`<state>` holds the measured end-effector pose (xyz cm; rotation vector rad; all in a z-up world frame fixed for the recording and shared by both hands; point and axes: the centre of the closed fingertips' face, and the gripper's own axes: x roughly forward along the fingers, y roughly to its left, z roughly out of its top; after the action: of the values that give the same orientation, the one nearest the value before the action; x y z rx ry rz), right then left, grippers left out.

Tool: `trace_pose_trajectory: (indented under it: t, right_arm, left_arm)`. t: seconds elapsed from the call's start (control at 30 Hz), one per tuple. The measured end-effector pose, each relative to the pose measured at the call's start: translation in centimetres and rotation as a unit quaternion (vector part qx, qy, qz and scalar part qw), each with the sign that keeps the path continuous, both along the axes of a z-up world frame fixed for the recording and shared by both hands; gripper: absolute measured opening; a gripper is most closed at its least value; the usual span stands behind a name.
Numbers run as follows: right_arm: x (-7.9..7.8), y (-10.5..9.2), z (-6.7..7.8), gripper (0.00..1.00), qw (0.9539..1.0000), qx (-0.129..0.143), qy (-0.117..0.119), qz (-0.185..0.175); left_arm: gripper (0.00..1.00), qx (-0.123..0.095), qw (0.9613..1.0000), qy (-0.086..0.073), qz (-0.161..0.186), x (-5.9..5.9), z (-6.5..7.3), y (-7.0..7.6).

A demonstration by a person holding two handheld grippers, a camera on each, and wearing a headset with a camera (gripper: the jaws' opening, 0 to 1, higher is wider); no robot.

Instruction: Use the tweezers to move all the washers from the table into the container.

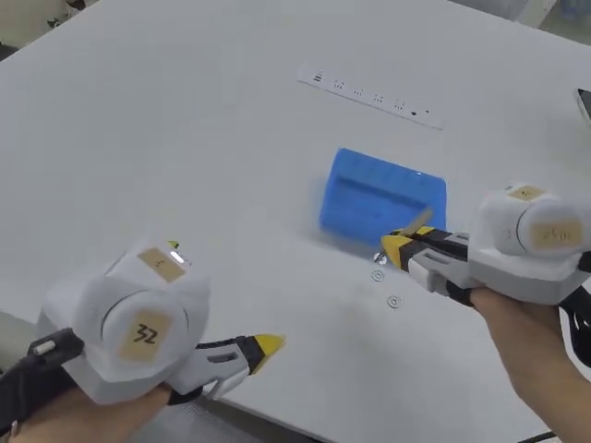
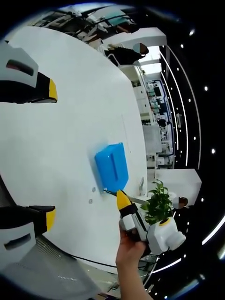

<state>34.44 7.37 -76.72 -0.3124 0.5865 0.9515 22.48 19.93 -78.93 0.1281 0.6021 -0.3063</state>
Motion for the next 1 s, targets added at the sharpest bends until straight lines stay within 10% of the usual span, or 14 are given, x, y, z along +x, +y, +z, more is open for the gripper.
trace_pose_trajectory:
  t: [0.7,1.0]
  right_arm:
    - [3.6,1.3,2.7,0.03,0.9994,0.006,-0.033,-0.002]
    - [6.2,1.6,0.8,0.03,0.9995,0.005,-0.015,-0.026]
  left_arm:
    - [0.95,-0.009,0.9999,0.003,-0.003,-0.1,-0.1,-0.3]
    - [0.94,-0.007,0.9999,0.01,-0.006,-0.1,-0.3,-0.4]
